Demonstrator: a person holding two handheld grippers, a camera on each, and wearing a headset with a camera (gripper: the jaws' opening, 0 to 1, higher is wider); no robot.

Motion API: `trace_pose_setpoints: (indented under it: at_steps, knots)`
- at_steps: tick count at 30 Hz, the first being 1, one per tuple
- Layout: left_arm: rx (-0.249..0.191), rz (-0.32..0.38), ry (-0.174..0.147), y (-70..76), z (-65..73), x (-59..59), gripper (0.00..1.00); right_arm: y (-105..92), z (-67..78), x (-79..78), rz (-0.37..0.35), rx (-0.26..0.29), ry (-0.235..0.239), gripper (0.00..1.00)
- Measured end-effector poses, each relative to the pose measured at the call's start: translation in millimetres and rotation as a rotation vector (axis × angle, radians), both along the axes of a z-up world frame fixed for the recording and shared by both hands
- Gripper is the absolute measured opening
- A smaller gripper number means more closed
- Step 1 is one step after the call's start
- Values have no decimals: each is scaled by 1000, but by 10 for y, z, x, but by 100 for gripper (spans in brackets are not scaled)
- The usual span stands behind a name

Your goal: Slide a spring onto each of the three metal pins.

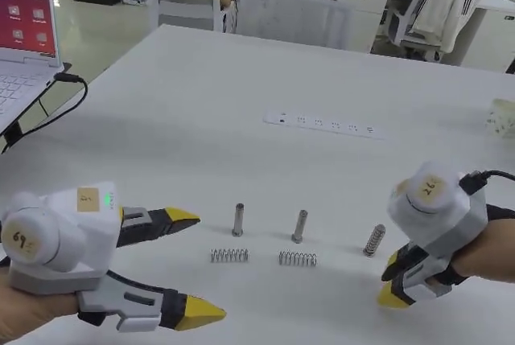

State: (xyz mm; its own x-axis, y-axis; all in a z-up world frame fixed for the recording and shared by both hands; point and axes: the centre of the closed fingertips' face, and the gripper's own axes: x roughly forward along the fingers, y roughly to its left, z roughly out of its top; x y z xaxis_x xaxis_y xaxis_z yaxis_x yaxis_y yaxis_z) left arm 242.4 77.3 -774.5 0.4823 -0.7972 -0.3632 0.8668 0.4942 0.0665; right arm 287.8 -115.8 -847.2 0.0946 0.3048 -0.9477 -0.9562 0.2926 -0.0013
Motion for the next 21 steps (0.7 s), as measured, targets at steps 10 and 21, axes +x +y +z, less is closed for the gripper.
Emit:
trace_pose_setpoints:
  at_steps: [10, 21]
  knots:
    - [4, 2, 0, 9, 10, -19, 69, 235, 77, -9, 46, 26, -6, 19]
    - [3, 7, 6, 10, -2, -35, 68, 513, 149, 101, 93, 51, -32, 20]
